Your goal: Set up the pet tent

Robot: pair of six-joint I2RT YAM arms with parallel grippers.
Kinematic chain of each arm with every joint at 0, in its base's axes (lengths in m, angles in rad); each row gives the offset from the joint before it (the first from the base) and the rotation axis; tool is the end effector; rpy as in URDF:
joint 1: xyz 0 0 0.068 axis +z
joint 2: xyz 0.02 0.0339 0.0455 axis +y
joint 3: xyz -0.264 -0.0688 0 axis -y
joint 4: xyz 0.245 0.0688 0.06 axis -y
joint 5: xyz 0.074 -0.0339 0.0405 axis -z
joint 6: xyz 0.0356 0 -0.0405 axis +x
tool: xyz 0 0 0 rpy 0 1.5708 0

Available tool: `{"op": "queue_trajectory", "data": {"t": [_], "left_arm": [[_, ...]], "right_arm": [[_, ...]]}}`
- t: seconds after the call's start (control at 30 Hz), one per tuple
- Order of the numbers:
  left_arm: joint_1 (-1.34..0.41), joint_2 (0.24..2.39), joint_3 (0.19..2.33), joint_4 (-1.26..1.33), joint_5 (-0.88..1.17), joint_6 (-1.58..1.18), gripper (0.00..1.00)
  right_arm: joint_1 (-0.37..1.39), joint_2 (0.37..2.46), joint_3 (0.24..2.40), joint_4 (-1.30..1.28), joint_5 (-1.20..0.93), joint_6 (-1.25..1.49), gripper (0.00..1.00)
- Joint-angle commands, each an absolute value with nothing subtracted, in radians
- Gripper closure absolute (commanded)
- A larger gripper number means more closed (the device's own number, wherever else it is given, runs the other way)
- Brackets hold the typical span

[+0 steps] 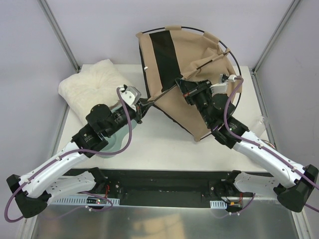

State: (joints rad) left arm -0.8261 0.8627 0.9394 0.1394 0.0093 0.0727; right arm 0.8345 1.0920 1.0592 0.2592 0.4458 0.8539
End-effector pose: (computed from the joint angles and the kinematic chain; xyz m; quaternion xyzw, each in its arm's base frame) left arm 0.1319 -0.1436 0.4161 0.2755 0.5629 -0.2894 0.7235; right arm 0.1783 0.1739 0.4236 0.1789 0.6056 0.4789 0.6098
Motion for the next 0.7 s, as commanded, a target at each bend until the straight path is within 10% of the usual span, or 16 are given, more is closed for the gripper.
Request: {"op": "queue_trajectory", "data": {"t": [0.0,0.67], "left_arm": [[-0.831,0.863,1.018,0.158,-0.075,0.003,1.0],[-0.833,1.011,1.167,0.034,-0.295,-0.347,1.0]], "right_arm": [[0.755,1.08,1.088,0.255,0.586,0.735,1.0],[0.894,1.178,1.143,0.324,0.611,0.687,1.0]]}}
